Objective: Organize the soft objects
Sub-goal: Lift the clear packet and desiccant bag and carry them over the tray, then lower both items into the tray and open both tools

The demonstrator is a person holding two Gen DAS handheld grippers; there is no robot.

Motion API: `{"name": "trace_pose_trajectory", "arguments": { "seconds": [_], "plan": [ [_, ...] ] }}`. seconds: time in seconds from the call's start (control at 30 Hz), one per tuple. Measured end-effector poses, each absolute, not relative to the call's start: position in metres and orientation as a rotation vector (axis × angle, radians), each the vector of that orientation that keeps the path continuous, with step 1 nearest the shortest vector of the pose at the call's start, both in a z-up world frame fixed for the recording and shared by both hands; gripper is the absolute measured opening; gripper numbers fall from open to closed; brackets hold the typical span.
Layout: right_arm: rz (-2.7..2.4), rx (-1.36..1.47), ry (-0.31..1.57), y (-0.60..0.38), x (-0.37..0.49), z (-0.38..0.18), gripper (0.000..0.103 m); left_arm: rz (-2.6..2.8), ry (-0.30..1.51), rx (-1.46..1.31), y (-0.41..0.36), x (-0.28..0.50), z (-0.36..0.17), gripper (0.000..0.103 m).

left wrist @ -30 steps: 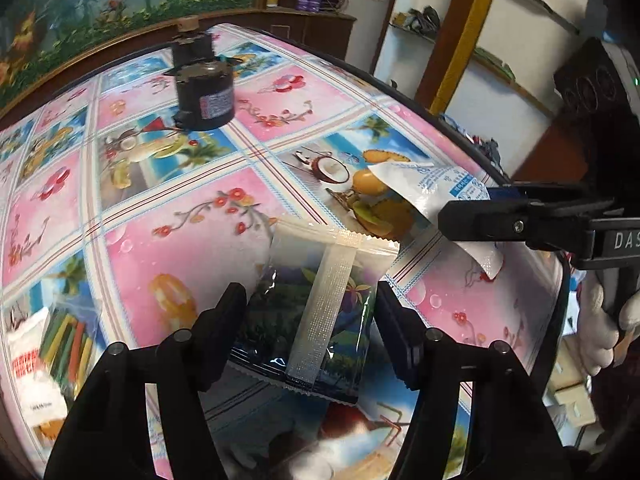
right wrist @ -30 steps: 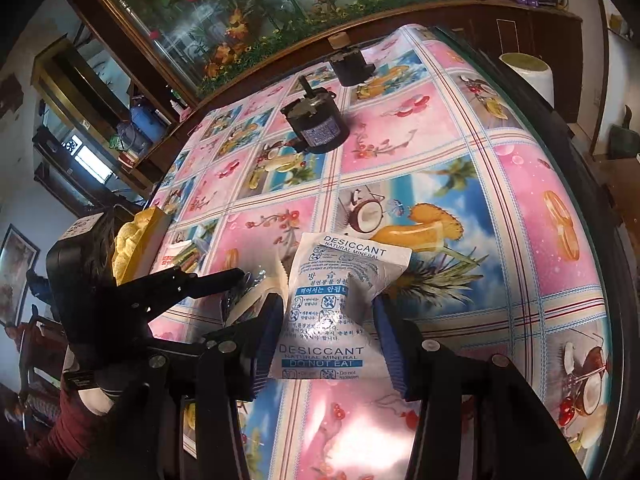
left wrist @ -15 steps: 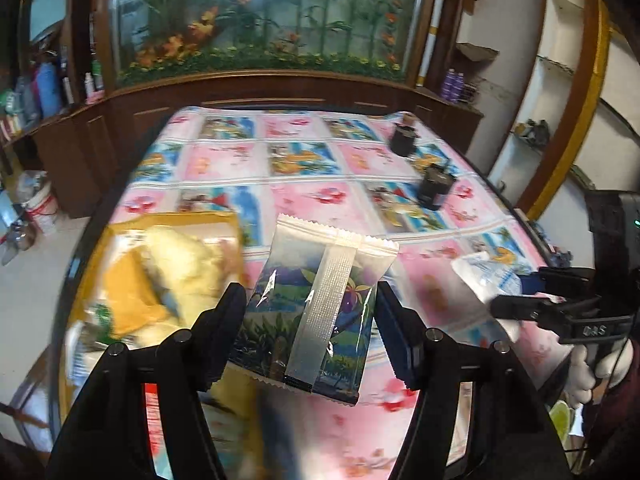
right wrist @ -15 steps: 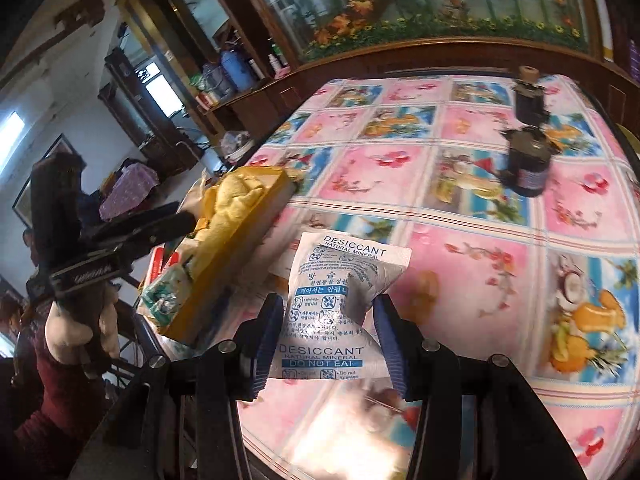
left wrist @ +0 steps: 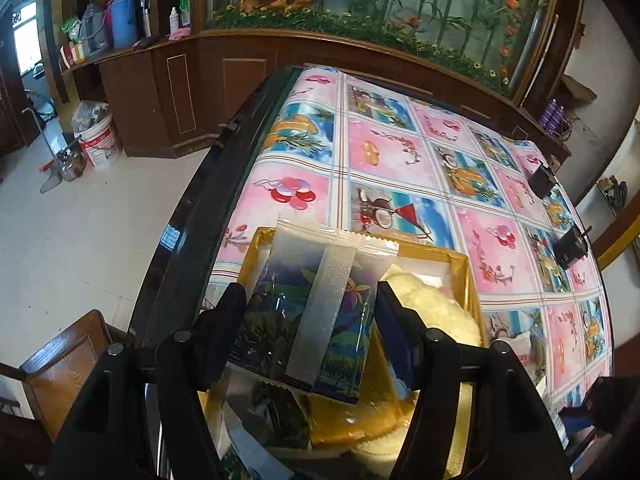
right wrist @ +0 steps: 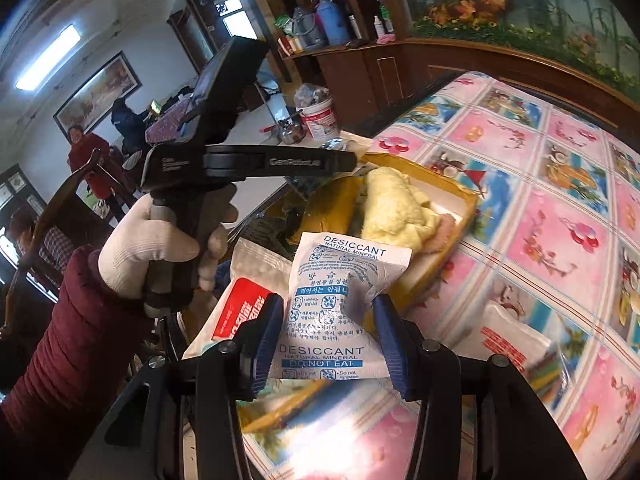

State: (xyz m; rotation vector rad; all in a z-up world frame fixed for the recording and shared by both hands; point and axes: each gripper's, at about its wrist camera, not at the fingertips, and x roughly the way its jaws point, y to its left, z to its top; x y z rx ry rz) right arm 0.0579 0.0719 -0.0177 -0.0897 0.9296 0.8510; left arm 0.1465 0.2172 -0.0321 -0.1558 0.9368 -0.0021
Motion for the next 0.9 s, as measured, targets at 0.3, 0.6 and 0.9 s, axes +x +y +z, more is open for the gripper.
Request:
{"name": "trace_pose_trajectory", "arguments": {
  "seconds": [0.3,0.6,0.9],
  "plan": [
    [0.843,-0.131,1.011,0.124,0.088,-0.06,0.052,-0.028,0.927,-0.201,0.232,0.148,-0.039,0.069],
    [0.848,-0.055,0.862,0.084,0.061,-0.02,0.077,-0.016,0.751,-0.189,0.225,0.101,0.017,0.07],
    [0.746,-0.078,0.721,0.022,0.007,-0.01,0.085,0.284,0.328,-0.138,0.163,-0.041,0.091,0.103]
  ]
}}
